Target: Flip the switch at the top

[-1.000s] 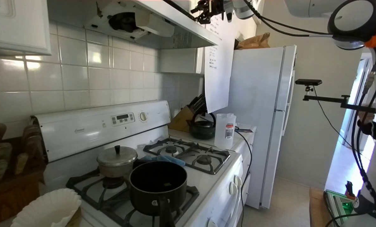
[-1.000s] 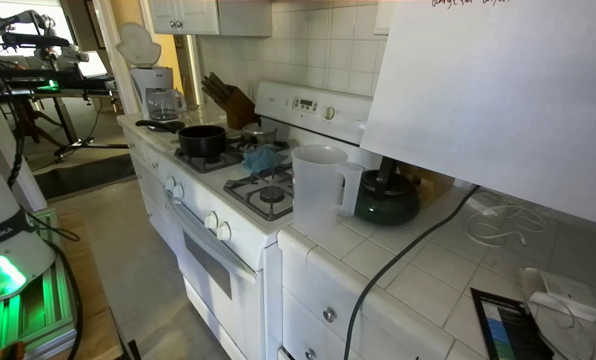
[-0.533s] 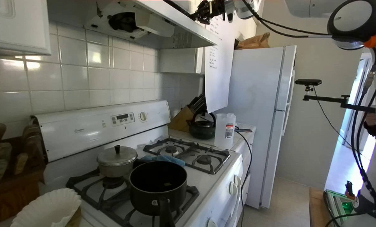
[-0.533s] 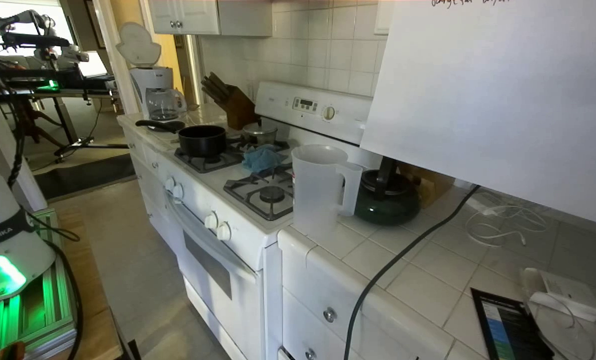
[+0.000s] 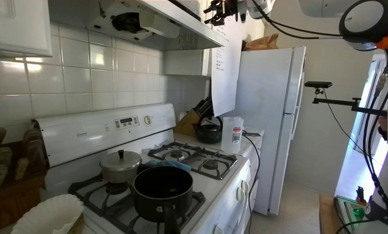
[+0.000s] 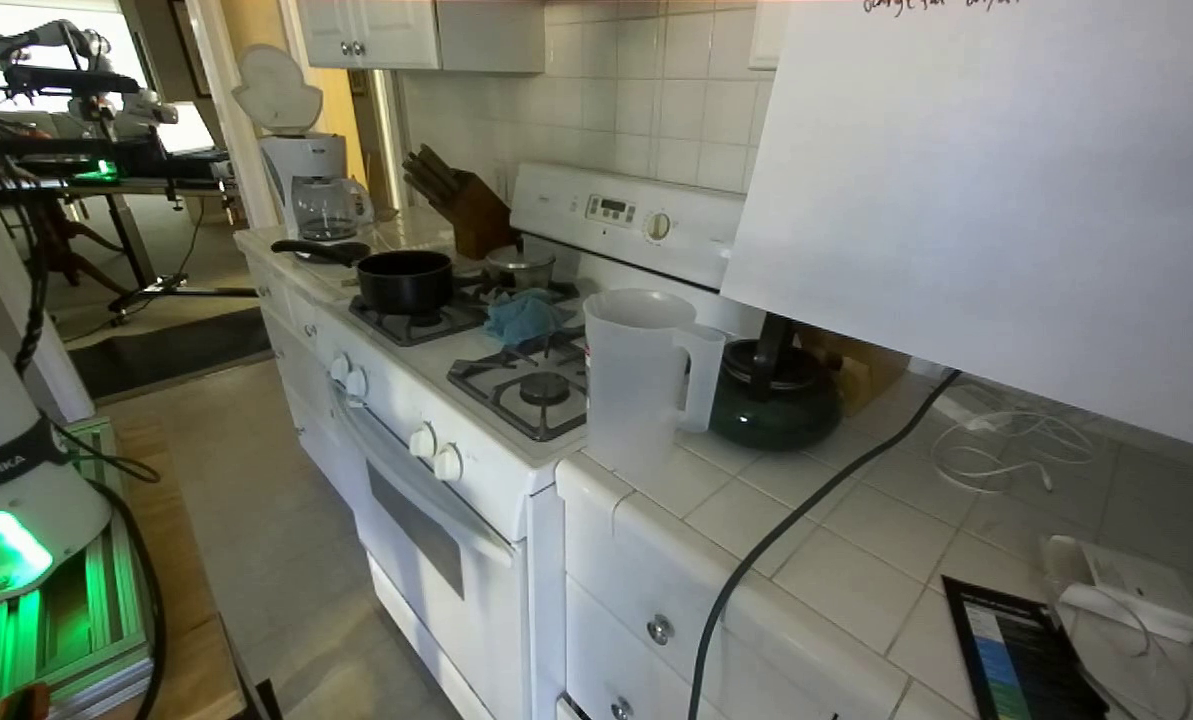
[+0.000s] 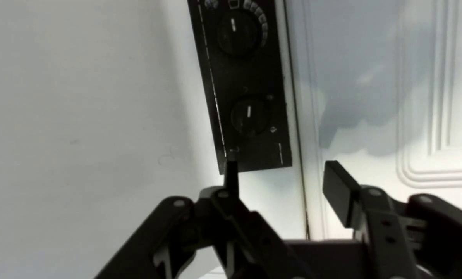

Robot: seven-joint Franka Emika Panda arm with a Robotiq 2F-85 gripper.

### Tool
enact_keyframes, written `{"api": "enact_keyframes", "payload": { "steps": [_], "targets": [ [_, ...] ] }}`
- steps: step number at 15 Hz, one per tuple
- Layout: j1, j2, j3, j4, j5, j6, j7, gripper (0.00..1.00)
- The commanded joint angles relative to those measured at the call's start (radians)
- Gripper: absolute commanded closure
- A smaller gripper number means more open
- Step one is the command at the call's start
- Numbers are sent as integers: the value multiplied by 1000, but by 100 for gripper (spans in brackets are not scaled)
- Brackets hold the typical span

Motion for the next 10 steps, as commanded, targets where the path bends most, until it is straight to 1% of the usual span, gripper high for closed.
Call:
{"api": "enact_keyframes", "payload": {
  "steps": [1, 2, 3, 4, 6, 7, 9, 10],
  "targets": [
    [-16, -29, 10, -26, 37, -17, -38, 28],
    [-16, -36, 12, -36, 38, -20, -43, 30],
    [-14, -40, 12, -42, 35, -18, -47, 47],
    [-13, -44, 13, -49, 34, -20, -50, 51],
    [-12, -48, 17, -58, 34, -19, -58, 63],
    [-11, -49, 19, -60, 34, -18, -60, 64],
    [-9, -52, 23, -68, 32, -19, -62, 61],
    [-7, -55, 25, -74, 32, -19, -63, 54]
  ]
}}
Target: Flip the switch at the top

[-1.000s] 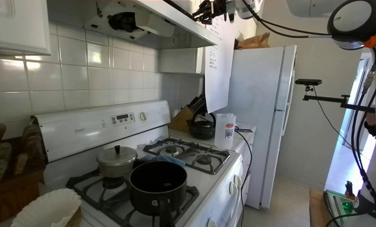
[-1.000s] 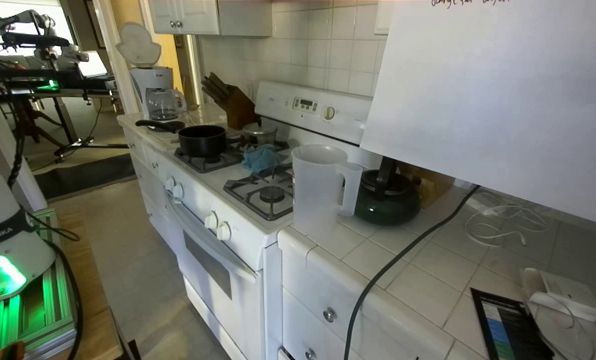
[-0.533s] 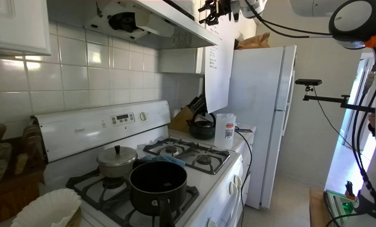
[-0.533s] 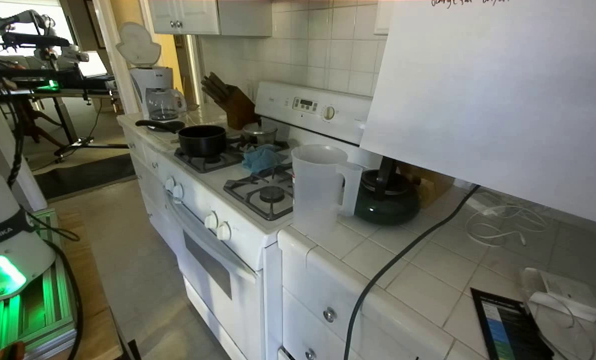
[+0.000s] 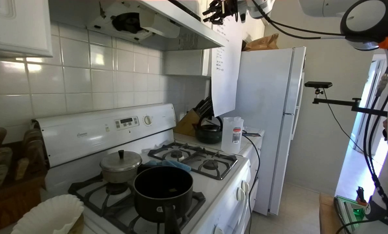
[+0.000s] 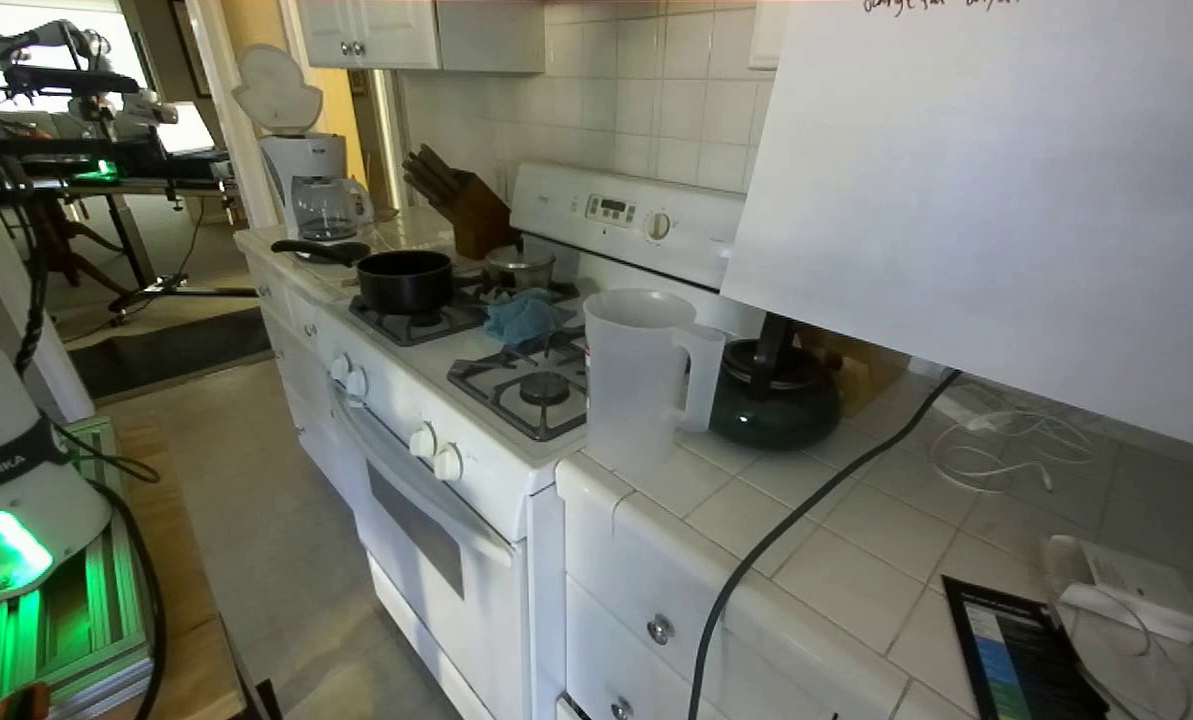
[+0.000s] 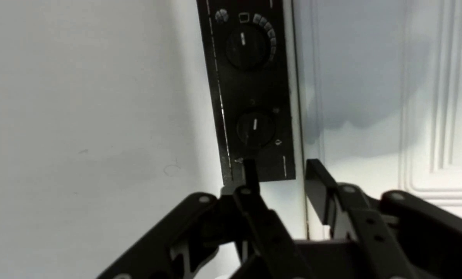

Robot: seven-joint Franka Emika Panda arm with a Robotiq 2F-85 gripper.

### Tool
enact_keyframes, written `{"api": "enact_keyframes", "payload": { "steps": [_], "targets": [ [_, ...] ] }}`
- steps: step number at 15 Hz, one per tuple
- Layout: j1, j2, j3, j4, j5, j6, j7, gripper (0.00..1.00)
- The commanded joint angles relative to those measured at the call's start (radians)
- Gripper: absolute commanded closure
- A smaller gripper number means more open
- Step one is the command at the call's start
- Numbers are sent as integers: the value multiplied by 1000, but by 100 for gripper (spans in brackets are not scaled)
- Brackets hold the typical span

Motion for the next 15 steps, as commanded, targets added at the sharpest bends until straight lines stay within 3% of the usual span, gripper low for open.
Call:
{"api": "enact_keyframes", "payload": {
  "steps": [1, 3, 5, 7, 9, 11, 15],
  "targets": [
    [-4, -53, 15, -73, 33, -13, -33, 43],
    [-5, -65, 21, -96, 35, -17, -38, 34],
    [-5, -75, 25, -115, 33, -18, -39, 34],
    [-3, -79, 28, -126, 29, -12, -38, 54],
    [-2, -83, 28, -137, 26, -7, -36, 67],
    [0, -83, 28, -143, 24, -4, -35, 68],
    [5, -77, 30, -141, 18, 10, -35, 58]
  ]
}}
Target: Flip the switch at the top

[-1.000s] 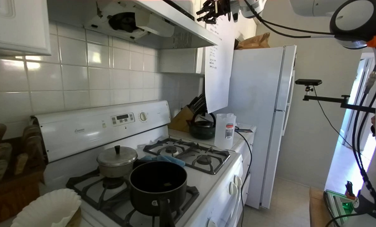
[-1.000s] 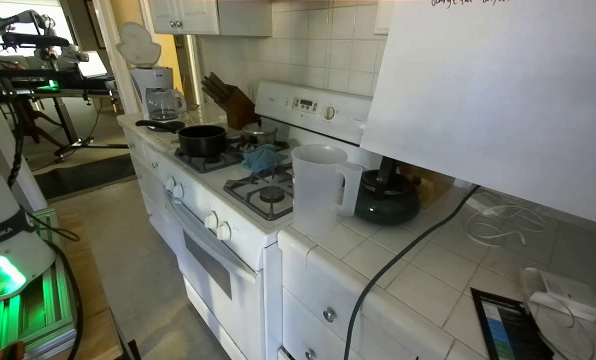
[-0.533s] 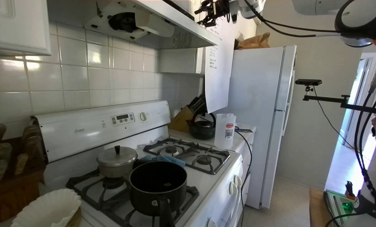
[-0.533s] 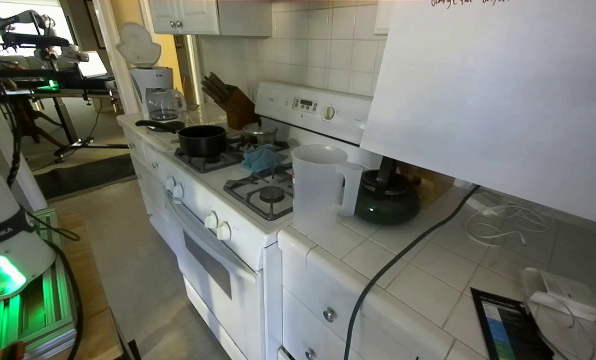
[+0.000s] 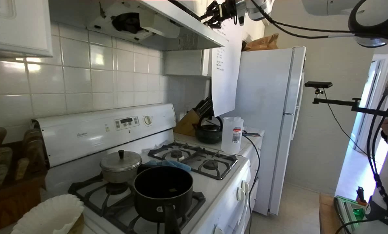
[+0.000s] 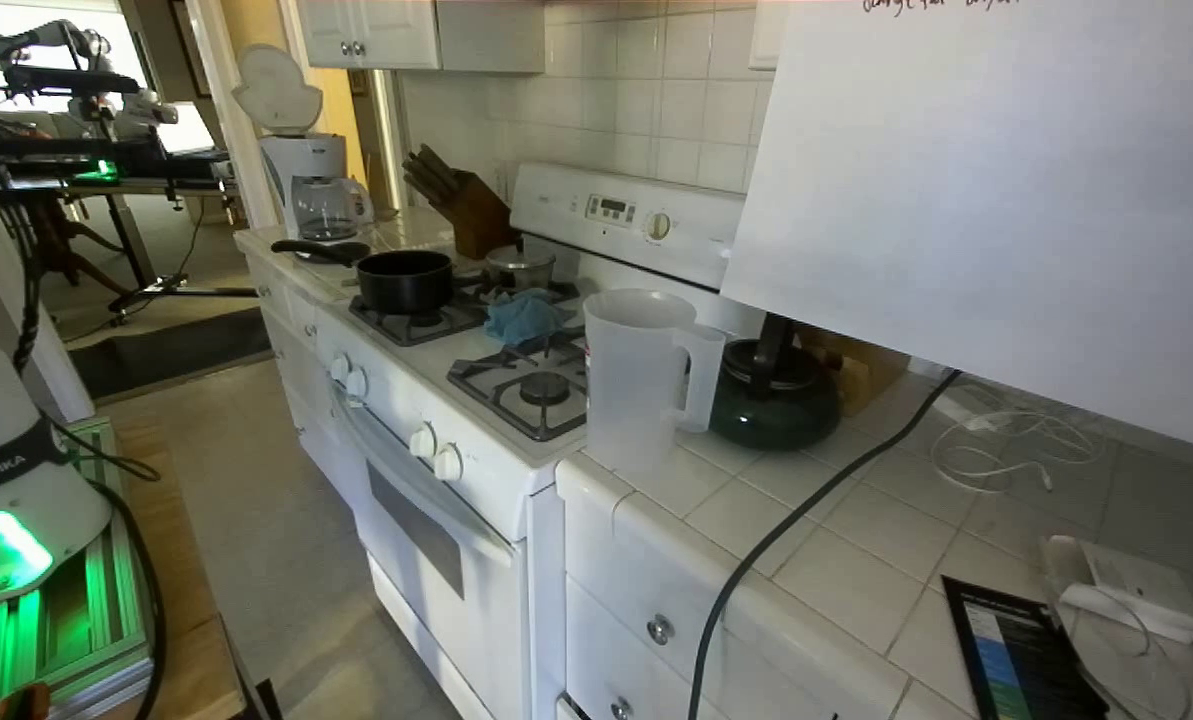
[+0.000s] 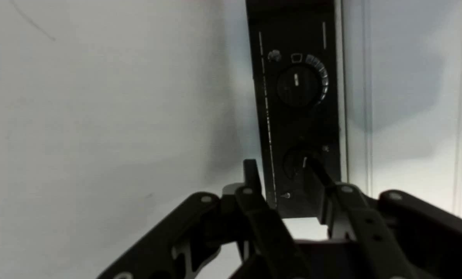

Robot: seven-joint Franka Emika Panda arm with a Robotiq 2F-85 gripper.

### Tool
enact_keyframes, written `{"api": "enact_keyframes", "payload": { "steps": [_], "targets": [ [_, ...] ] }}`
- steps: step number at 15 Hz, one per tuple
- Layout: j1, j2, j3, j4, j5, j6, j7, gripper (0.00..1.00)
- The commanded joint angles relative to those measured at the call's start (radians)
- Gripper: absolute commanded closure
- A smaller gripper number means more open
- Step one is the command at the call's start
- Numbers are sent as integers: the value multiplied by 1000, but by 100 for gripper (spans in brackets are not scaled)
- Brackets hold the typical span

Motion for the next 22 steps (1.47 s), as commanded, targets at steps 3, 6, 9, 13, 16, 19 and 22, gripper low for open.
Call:
{"api": "enact_keyframes", "payload": {
  "steps": [3, 6, 9, 13, 16, 19, 22],
  "targets": [
    [2, -27, 7, -35, 17, 22, -25, 59],
    [6, -20, 7, -26, 15, 31, -24, 68],
    [10, -12, 8, -15, 13, 50, -24, 80],
    [14, -17, 10, -22, 12, 67, -20, 100],
    [17, -21, 9, -33, 6, 67, -14, 100],
    [20, -19, 7, -36, 0, 70, -5, 100],
    [27, -21, 8, -48, -8, 74, 6, 100]
  ]
}}
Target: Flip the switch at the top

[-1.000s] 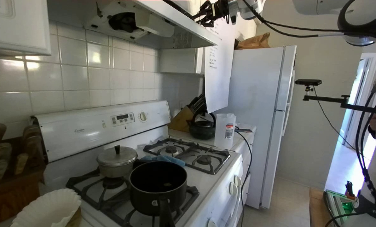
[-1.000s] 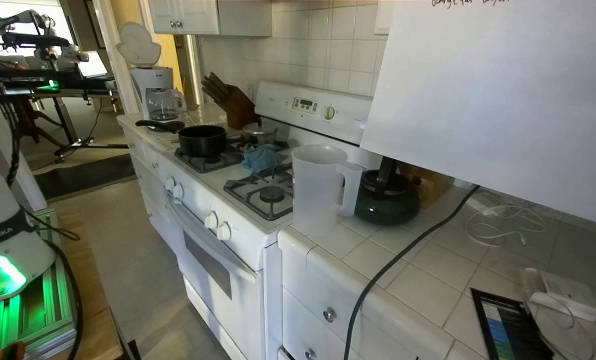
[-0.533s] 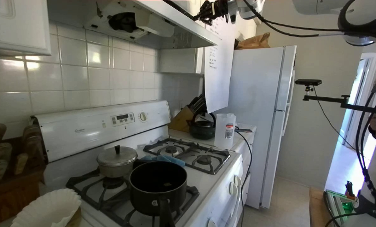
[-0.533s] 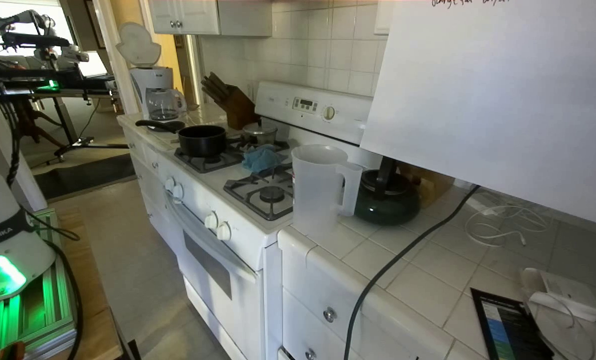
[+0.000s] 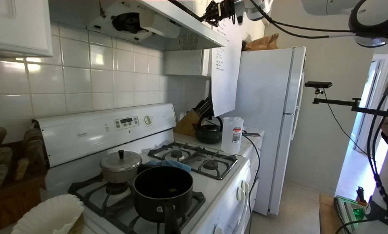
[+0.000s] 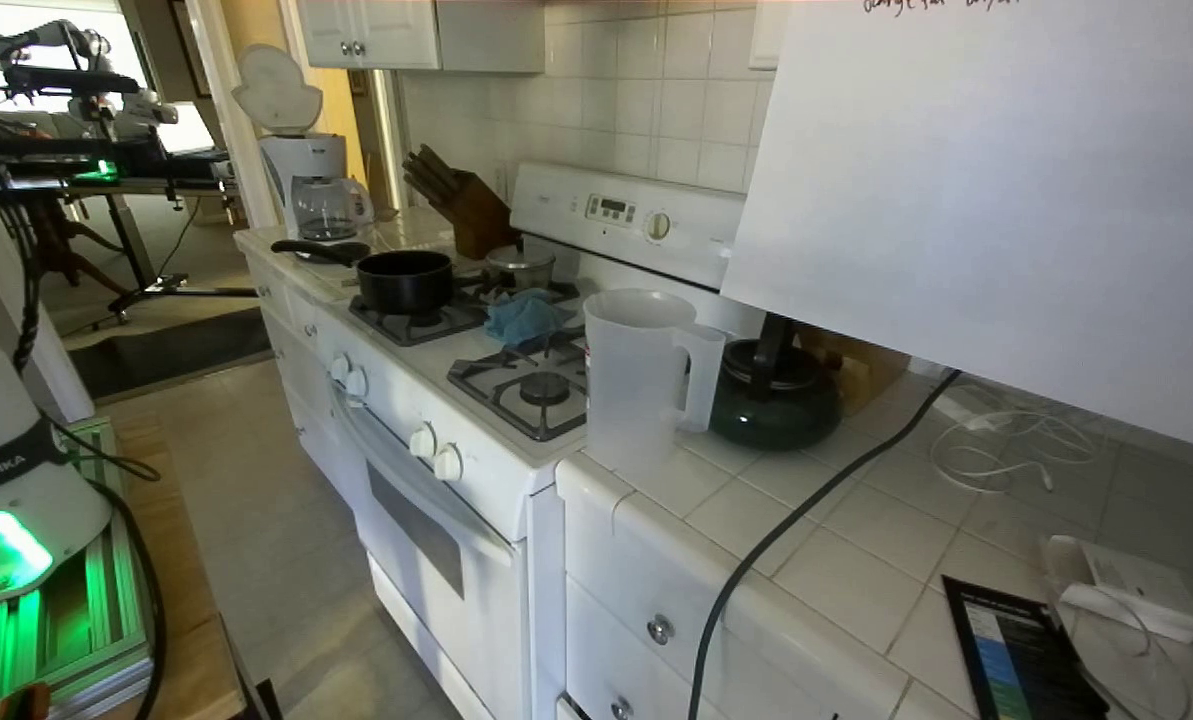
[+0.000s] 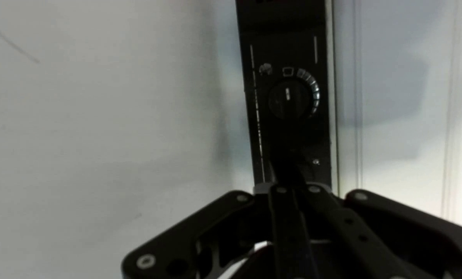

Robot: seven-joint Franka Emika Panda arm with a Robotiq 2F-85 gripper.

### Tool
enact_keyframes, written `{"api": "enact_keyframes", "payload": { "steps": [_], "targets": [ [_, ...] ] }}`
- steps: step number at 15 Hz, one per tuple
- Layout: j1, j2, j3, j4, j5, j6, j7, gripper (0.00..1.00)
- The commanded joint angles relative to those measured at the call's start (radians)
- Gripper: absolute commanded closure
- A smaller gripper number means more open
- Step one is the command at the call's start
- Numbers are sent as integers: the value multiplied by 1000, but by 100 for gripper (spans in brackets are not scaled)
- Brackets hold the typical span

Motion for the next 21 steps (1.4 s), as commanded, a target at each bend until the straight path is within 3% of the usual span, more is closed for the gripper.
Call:
{"api": "enact_keyframes", "payload": {
  "steps": [1, 21],
  "targets": [
    [14, -22, 1, -44, -11, 30, 21, 100],
    [58, 10, -13, -26, -39, 136, 58, 100]
  ]
}}
